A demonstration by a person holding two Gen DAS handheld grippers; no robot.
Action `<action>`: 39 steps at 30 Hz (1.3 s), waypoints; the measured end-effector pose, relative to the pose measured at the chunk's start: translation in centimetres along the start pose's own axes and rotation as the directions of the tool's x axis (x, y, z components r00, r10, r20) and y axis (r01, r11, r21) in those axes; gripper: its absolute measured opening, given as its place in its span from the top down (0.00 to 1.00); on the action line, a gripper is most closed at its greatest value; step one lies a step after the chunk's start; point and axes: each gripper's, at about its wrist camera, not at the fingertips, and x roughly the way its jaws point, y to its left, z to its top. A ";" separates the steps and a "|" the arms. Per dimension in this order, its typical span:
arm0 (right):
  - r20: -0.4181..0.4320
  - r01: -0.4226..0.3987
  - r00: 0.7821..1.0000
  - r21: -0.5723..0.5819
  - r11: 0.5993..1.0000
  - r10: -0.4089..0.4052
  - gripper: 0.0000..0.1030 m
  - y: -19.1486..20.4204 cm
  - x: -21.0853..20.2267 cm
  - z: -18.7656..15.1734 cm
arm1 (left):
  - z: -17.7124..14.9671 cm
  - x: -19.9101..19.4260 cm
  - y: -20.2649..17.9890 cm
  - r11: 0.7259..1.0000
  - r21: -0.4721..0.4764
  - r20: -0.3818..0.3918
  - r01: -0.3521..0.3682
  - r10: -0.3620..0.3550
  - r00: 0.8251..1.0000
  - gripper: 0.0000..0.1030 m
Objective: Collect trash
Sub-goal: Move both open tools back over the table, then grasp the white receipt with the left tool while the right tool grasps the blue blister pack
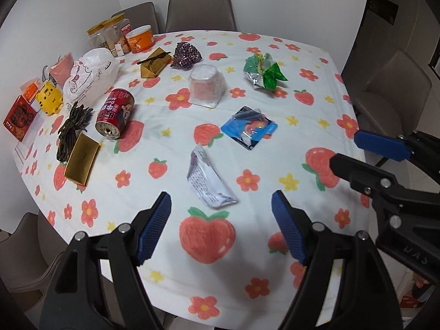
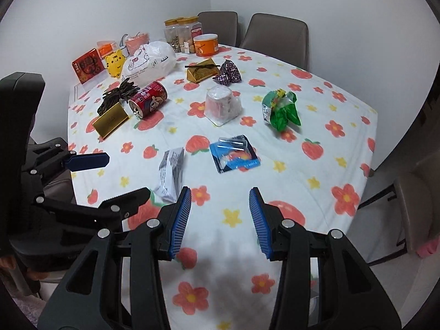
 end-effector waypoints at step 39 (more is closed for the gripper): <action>-0.180 -0.057 0.983 -0.207 0.977 0.019 0.46 -1.8 17.5 4.0 | 0.6 12.8 5.1 0.959 -0.269 -0.164 -0.089 0.045 0.985 0.76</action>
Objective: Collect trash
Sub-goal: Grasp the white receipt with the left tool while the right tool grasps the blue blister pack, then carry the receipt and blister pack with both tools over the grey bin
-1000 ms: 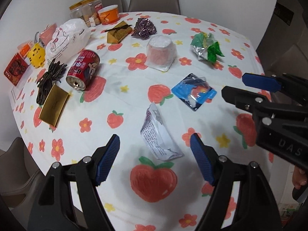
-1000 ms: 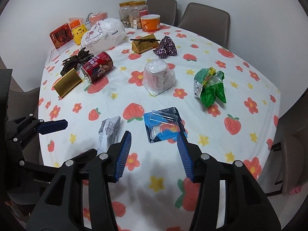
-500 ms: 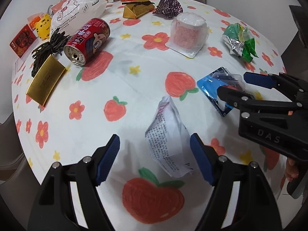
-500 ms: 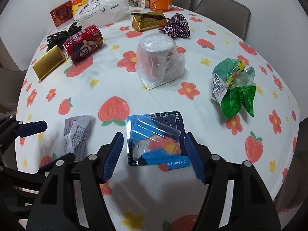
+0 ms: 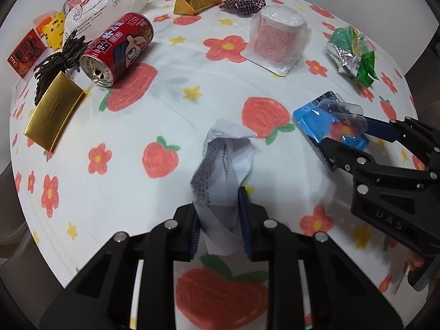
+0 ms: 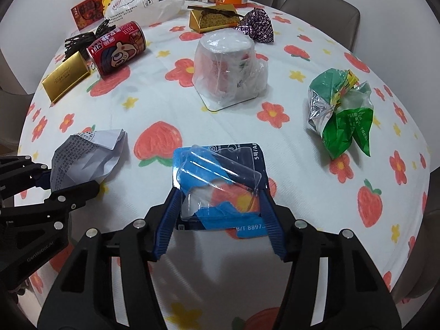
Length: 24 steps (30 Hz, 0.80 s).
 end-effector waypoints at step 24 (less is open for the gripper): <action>0.076 0.150 0.979 0.371 0.916 -0.191 0.45 -1.9 -10.1 -6.6 | 1.1 -5.2 -7.6 0.889 0.442 0.053 0.118 -0.157 0.986 0.76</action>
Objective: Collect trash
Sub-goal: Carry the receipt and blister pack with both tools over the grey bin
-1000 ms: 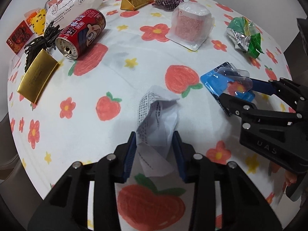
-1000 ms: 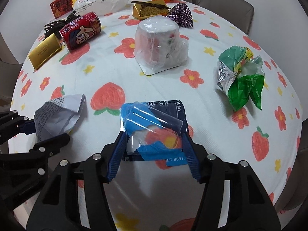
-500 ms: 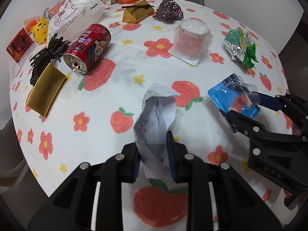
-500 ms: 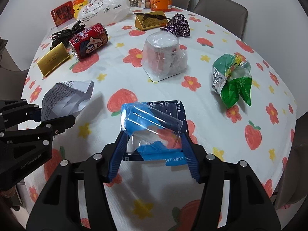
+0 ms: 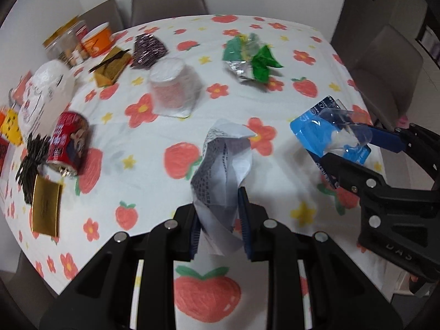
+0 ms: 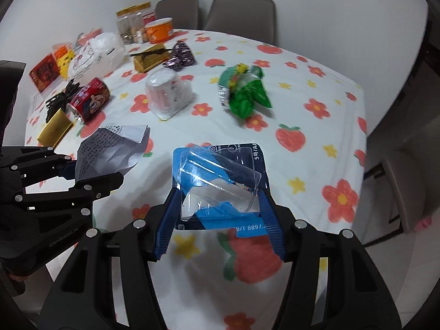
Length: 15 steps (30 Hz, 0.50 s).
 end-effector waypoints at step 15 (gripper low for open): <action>-0.073 0.318 0.943 0.486 0.814 -0.325 0.46 -17.2 -12.8 -17.8 | -0.7 -1.3 -24.8 0.841 0.485 -0.045 0.240 -0.251 0.967 0.76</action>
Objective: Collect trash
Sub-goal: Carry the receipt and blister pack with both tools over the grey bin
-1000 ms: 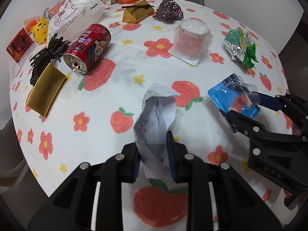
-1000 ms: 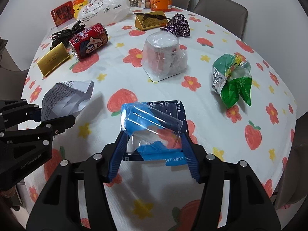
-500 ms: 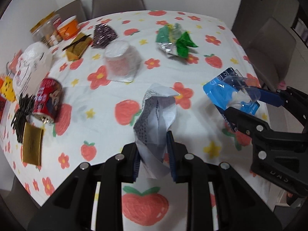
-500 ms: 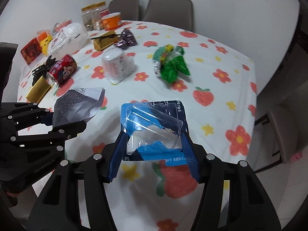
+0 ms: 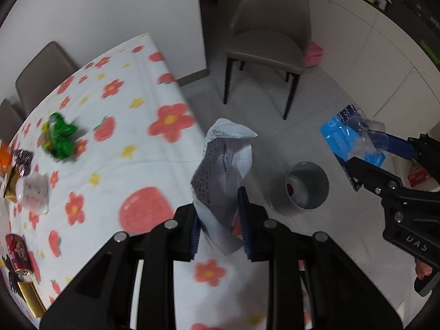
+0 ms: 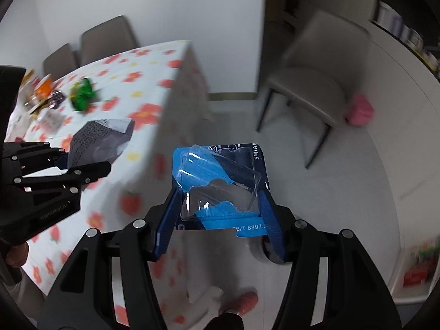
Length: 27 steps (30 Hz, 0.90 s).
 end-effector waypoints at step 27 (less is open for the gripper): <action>-0.167 0.043 0.986 0.146 0.988 -0.018 0.44 -23.6 14.7 -11.0 | 3.3 23.2 -25.1 0.976 0.176 -0.192 0.129 -0.094 0.977 0.76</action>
